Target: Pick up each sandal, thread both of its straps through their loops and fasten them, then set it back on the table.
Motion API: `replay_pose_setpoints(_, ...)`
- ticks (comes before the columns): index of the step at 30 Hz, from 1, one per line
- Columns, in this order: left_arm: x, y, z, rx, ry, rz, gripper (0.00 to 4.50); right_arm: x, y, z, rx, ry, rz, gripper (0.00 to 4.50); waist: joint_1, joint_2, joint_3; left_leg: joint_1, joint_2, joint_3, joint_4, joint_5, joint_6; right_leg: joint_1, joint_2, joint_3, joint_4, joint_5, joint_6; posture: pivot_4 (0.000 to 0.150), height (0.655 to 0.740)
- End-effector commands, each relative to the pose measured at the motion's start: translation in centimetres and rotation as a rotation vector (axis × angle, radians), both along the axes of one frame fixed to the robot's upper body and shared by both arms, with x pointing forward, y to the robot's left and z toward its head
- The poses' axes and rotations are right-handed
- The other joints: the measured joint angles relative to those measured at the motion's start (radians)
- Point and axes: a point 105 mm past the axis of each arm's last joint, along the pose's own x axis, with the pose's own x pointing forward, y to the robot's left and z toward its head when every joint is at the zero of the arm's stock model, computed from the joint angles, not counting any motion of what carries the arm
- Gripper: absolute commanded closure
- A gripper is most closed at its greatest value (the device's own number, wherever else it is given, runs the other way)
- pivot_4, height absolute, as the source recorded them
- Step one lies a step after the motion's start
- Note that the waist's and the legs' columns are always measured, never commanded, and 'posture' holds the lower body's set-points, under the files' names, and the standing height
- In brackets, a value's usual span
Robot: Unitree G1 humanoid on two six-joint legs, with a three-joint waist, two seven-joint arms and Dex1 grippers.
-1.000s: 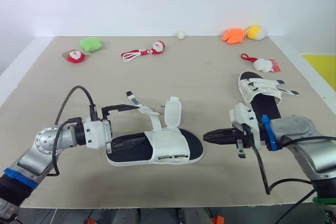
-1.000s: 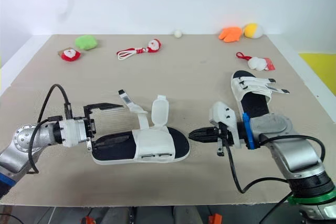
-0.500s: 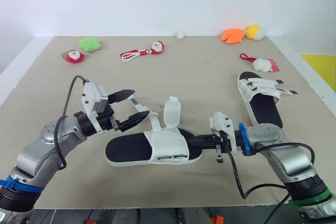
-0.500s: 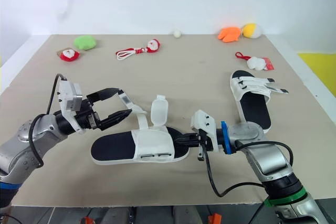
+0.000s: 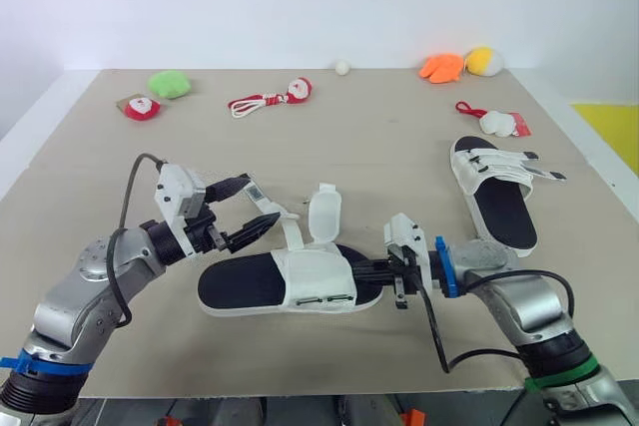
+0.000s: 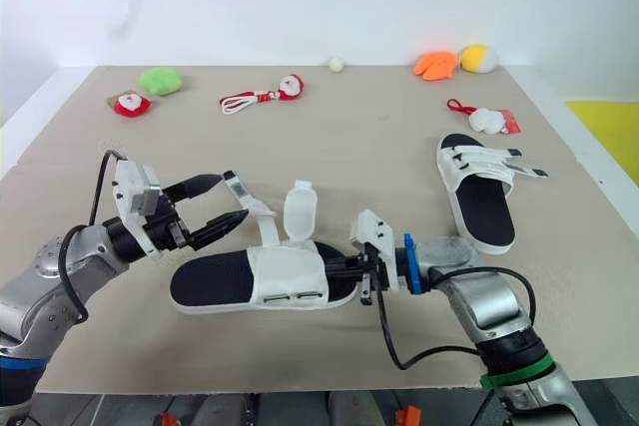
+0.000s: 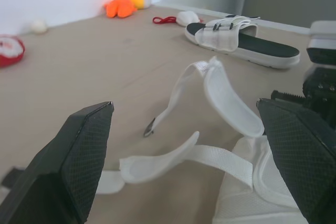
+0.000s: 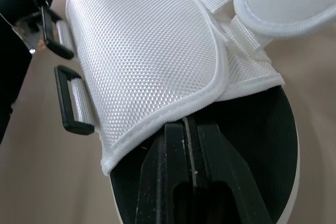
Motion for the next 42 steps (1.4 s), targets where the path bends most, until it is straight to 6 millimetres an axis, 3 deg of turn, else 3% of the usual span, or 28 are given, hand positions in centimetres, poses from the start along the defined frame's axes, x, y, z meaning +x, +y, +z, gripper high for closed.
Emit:
replay_pose_setpoints(1,0.2,0.9,0.5,-0.074,0.036,0.053,0.0,0.0,0.7,-1.1,-0.02,0.003,0.014,4.48,0.0,-0.001,0.0,0.0,0.0,0.0,0.0,0.0,0.0,0.0,0.0,0.0,0.0,0.0,0.0,0.15,0.74)
replay_pose_setpoints(6,0.4,2.1,-0.1,-0.322,0.287,0.071,0.0,0.3,0.2,-3.5,-0.125,-0.027,-0.01,4.48,-0.003,-0.003,-0.002,0.004,0.002,0.0,0.0,0.0,0.0,0.003,0.002,0.0,0.0,0.001,-0.001,0.15,0.74)
replay_pose_setpoints(14,0.8,3.0,-2.0,-0.571,0.694,0.013,0.0,0.5,-0.2,-4.3,-0.195,-0.083,-0.005,4.48,-0.003,-0.01,-0.006,0.014,0.004,0.0,0.0,0.001,0.0,0.01,0.004,0.0,0.0,0.0,-0.008,0.15,0.74)
replay_pose_setpoints(23,5.1,2.2,-3.2,-0.868,0.974,0.039,0.0,0.9,0.0,-4.1,-0.198,-0.114,-0.017,4.48,-0.001,-0.017,-0.013,0.016,0.003,0.0,0.0,0.002,-0.001,0.012,0.004,0.001,0.0,0.002,-0.01,0.15,0.74)
replay_pose_setpoints(26,6.1,1.6,-4.4,-0.91,1.092,0.064,0.0,1.0,-0.1,-3.9,-0.196,-0.119,-0.023,4.48,-0.003,-0.018,-0.014,0.017,0.003,-0.001,-0.001,0.003,-0.002,0.012,0.005,0.001,0.0,0.002,-0.009,0.15,0.74)
replay_pose_setpoints(36,6.7,-0.5,-5.3,-0.914,1.206,0.036,0.0,0.9,0.1,-3.7,-0.18,-0.123,-0.036,4.48,-0.002,-0.019,-0.014,0.016,0.002,-0.001,-0.001,0.005,-0.006,0.012,0.005,0.002,0.0,0.002,-0.009,0.15,0.74)
replay_pose_setpoints(42,9.3,-0.2,-6.4,-0.962,1.218,0.154,0.0,0.9,0.2,-3.7,-0.178,-0.124,-0.038,4.48,-0.002,-0.019,-0.014,0.016,0.001,-0.001,-0.002,0.008,-0.01,0.011,0.005,0.003,-0.002,0.002,-0.009,0.15,0.74)
